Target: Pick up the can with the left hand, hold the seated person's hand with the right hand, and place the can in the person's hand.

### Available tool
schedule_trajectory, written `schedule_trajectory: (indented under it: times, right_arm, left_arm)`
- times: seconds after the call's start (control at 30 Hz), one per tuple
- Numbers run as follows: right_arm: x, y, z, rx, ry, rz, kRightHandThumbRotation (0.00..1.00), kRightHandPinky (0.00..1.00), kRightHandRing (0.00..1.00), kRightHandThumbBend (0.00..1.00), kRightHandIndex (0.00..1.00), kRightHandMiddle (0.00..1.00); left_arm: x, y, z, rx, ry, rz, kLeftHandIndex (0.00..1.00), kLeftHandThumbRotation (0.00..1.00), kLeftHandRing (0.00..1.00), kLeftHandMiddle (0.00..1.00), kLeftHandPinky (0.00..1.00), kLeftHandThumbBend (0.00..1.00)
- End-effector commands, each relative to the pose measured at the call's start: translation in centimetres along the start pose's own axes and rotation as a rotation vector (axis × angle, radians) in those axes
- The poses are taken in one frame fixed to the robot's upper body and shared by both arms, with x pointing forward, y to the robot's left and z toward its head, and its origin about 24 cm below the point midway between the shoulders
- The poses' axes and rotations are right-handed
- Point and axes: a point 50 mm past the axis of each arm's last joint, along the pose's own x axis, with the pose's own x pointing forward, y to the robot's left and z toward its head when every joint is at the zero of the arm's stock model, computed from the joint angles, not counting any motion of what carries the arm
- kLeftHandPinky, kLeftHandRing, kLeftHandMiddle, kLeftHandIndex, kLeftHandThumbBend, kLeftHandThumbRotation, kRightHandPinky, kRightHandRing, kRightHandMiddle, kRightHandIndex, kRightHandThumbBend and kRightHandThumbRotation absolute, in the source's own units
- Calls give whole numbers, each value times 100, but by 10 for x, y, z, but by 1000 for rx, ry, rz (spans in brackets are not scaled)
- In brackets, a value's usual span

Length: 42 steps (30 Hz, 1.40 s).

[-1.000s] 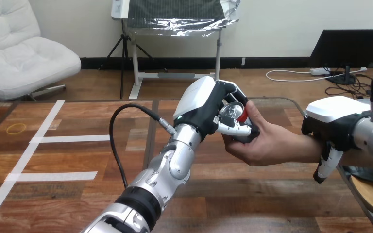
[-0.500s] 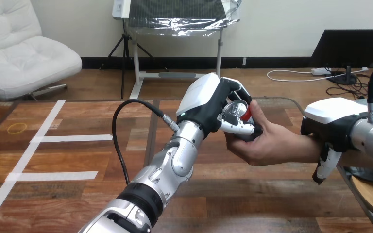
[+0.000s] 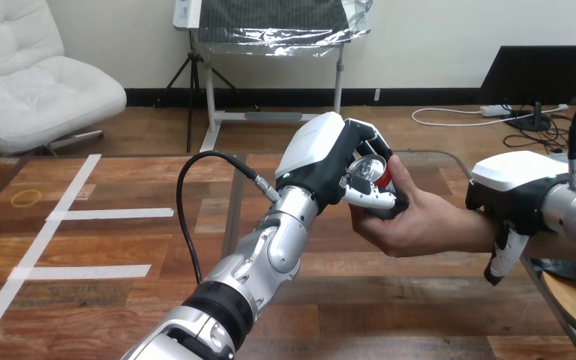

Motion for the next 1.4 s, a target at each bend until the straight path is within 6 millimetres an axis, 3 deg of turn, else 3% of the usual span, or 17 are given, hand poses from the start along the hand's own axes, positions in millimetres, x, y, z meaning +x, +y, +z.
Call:
schedule_trajectory:
  times: [0.0,0.8,1.0,1.37]
  right_arm:
    - [-28,-88,-21,-35,97,-281,0,27,35,77,42,43]
    - [-27,-86,-21,-50,86,-289,0,23,30,78,35,38]
    - [-27,-85,-22,-77,80,-287,0,24,31,78,39,39]
    - [-25,-83,-24,-49,99,-237,9,52,64,80,68,70]
  left_arm:
    - [26,10,60,40,-184,27,46,0,39,45,34,63]
    - [26,18,52,34,-155,36,48,0,42,47,39,62]
    - [26,22,51,48,-169,46,49,0,42,47,38,61]
    - [28,26,51,111,-179,37,49,0,44,49,39,60]
